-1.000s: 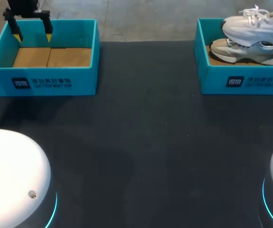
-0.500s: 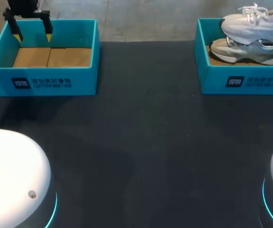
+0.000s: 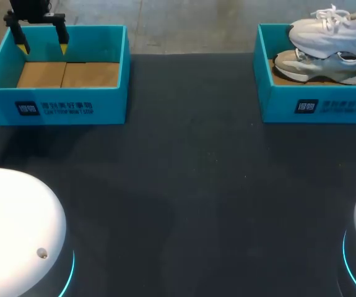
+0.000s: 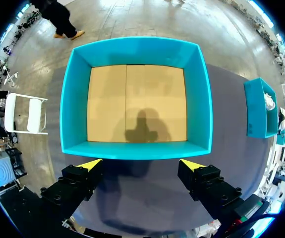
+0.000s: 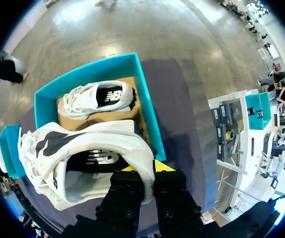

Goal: Take the shoe out of the shoebox, open the shoe tongue, remove and reinsert the insole, then place the shoe into the shoebox

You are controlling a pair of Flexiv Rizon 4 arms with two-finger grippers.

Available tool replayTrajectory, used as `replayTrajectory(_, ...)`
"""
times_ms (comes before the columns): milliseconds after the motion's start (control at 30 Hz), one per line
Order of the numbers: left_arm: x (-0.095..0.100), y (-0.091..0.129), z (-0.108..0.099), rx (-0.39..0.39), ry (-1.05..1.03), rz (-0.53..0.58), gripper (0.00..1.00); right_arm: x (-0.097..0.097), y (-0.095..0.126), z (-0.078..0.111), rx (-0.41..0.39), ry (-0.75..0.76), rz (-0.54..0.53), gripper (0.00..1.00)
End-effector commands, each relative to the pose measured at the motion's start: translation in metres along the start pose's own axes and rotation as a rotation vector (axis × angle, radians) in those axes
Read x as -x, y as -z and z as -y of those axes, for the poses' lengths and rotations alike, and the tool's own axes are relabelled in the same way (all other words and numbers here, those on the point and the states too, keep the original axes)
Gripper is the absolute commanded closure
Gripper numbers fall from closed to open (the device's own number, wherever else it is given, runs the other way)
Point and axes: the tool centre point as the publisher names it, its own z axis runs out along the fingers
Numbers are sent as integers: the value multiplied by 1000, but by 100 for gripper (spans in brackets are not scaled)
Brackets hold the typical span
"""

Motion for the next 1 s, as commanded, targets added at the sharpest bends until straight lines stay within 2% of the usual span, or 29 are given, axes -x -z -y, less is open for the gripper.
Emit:
replayTrajectory(33,0,0,0,1,1,1,0,0,2,0,0,-1,0,100)
replayTrajectory(233,0,0,0,1,1,1,0,0,2,1,0,0,0,100)
replayTrajectory(433,0,0,0,1,1,1,0,-12,11,15,9,0,12,100)
replayTrajectory(633,0,0,0,1,1,1,0,-28,20,33,14,6,26,100)
replayTrajectory(1000,0,0,0,1,1,1,0,-71,51,65,41,2,52,100)
